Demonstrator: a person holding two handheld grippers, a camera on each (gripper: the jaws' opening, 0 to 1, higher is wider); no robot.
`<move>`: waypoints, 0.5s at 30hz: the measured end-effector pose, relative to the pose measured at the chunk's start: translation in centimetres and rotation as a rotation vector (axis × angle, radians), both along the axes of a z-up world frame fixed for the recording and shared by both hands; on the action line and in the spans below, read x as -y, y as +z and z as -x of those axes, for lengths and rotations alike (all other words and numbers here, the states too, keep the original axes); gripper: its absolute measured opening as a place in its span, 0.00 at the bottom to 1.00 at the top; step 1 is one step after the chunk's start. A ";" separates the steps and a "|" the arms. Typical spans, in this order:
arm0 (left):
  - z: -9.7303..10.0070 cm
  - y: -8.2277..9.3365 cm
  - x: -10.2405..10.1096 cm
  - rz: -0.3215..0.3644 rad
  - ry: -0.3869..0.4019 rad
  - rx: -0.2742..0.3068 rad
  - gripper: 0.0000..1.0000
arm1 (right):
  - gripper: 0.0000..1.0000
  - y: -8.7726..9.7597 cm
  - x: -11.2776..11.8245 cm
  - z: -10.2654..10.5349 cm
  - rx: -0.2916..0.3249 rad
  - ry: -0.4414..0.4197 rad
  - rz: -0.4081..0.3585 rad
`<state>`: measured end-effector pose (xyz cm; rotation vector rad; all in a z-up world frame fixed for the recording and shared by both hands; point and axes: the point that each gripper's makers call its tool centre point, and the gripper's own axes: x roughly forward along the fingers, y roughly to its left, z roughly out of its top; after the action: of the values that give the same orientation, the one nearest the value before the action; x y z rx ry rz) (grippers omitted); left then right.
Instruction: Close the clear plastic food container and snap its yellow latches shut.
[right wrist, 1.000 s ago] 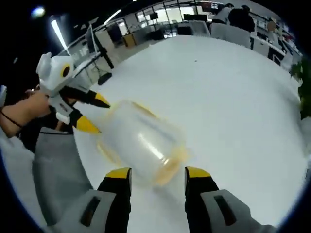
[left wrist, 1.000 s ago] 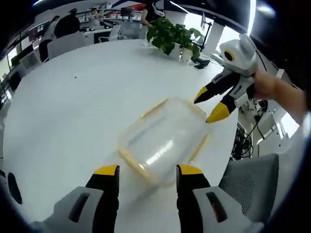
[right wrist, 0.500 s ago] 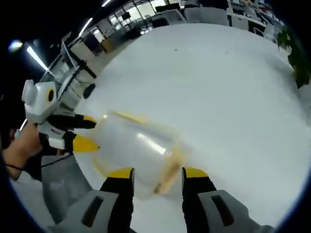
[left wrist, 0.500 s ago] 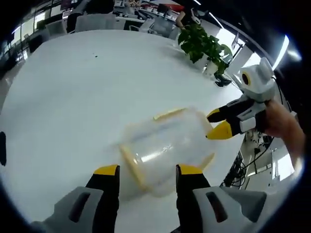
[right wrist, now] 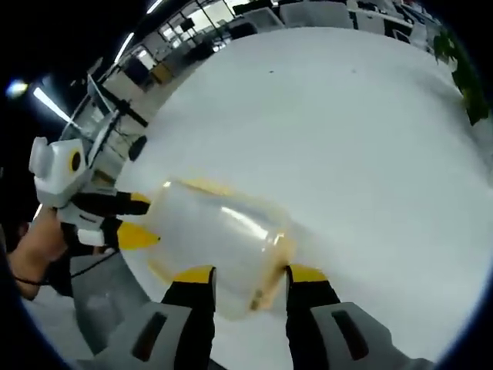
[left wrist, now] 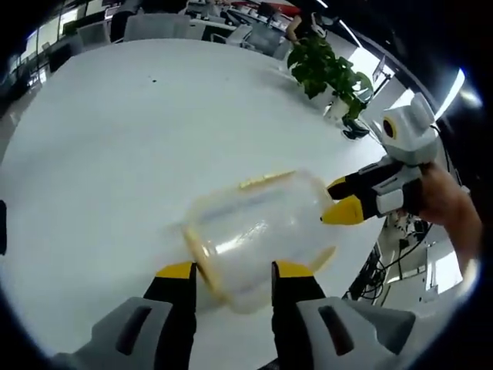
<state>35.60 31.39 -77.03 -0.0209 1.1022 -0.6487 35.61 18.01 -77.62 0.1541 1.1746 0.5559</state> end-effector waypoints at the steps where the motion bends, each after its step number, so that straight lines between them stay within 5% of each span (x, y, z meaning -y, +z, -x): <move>1: -0.1 -0.1 0.0 0.001 0.002 0.001 0.35 | 0.33 0.0 -0.1 0.0 -0.006 -0.008 -0.002; 2: -0.1 -0.1 0.0 0.008 0.011 0.001 0.34 | 0.32 0.2 -1.0 1.6 -0.072 0.010 -0.012; 3: 0.3 0.2 1.3 0.081 0.035 -0.028 0.32 | 0.31 0.2 -0.8 0.6 -0.028 0.008 0.011; 4: -0.3 -0.1 0.2 0.012 0.012 0.001 0.32 | 0.31 0.2 -0.8 0.5 -0.041 -0.019 0.014; 6: -0.2 0.1 0.1 -0.016 -0.015 -0.021 0.32 | 0.32 0.3 -1.1 0.2 -0.038 0.016 0.042; 15: -0.8 0.0 -0.2 0.007 -0.048 -0.013 0.34 | 0.33 0.1 -0.7 0.5 -0.037 -0.072 0.013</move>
<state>36.44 31.63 -77.06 -0.0049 1.1161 -0.6966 35.08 18.68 -77.54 0.1950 1.2035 0.4836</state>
